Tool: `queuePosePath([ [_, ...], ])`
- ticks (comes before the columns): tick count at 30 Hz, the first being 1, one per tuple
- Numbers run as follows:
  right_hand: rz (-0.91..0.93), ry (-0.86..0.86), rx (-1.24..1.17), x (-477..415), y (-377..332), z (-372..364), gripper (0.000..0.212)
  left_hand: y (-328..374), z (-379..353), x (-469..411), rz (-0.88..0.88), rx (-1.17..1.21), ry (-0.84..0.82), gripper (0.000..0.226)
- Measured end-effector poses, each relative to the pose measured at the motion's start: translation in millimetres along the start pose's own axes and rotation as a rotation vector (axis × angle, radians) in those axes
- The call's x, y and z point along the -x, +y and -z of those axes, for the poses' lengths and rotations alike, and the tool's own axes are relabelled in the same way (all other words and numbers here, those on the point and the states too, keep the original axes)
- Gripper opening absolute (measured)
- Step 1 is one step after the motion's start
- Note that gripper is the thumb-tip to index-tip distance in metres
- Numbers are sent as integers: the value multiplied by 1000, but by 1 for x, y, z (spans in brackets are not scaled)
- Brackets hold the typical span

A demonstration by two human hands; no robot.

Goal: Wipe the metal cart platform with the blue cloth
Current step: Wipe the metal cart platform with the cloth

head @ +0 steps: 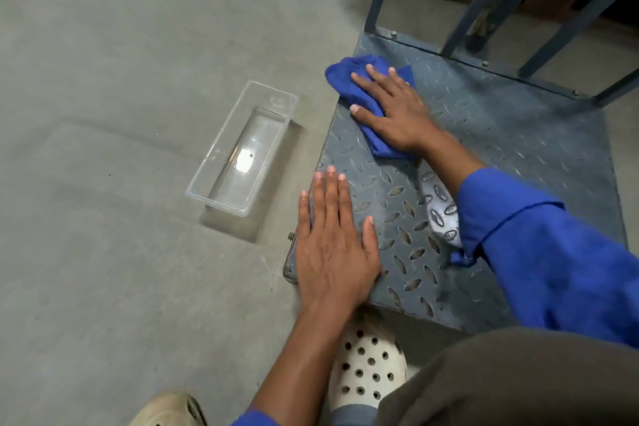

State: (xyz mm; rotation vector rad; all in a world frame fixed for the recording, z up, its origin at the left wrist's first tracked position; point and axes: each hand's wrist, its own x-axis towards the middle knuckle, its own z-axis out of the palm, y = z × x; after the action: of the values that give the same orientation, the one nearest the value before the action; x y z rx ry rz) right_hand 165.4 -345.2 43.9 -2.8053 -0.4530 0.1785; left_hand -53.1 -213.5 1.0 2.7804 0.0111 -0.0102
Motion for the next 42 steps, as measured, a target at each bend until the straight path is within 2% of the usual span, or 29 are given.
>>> queuePosePath([
  [3, 205, -33, 61, 21, -4, -17, 72, -4, 7, -30, -60, -3, -60, 76],
  [4, 215, -41, 48, 18, 2, -16, 71, -6, 8, -40, -74, 3, -69, 76],
  [8, -82, 23, -39, -23, 36, 16, 79, -11, 12, -65, -124, 3, -85, 78],
  [10, -155, 24, 2, -30, 42, 17, 79, -12, 13, -74, -145, -37, -94, 79],
  [12, -50, -6, 53, -20, 27, 7, 73, -12, 14, -83, -164, -52, -95, 80],
  [14, 141, -12, 72, -8, 21, -6, 72, -13, 14, -91, -181, -57, -84, 81],
  [16, 207, -13, 31, -11, 31, -5, 73, -16, 14, -99, -194, -45, -94, 82],
  [20, -31, 94, -71, -36, 59, 12, 78, -13, 14, -104, -199, -68, -92, 82],
  [23, -92, 102, -23, -54, 50, 10, 81, -7, 11, -112, -179, -66, -72, 82],
  [27, 65, 27, 42, -86, 29, 5, 69, -4, 8, -129, -168, -53, -66, 85],
  [30, 133, 4, -46, -96, 42, 13, 70, -3, 7, -134, -166, -59, -60, 85],
  [32, 60, 83, -90, -83, 60, 11, 76, -3, 6, -134, -166, -61, -53, 85],
  [35, -143, 240, -85, -58, 75, 6, 73, -2, 6, -132, -168, -62, -47, 85],
  [37, -190, 238, -7, -62, 67, 5, 73, -1, 6, -133, -168, -60, -48, 85],
  [39, -71, 139, 69, -70, 56, 4, 74, -1, 7, -133, -163, -59, -57, 85],
  [42, 243, -10, 86, -77, 52, 9, 67, -1, 8, -132, -161, -60, -54, 84],
])
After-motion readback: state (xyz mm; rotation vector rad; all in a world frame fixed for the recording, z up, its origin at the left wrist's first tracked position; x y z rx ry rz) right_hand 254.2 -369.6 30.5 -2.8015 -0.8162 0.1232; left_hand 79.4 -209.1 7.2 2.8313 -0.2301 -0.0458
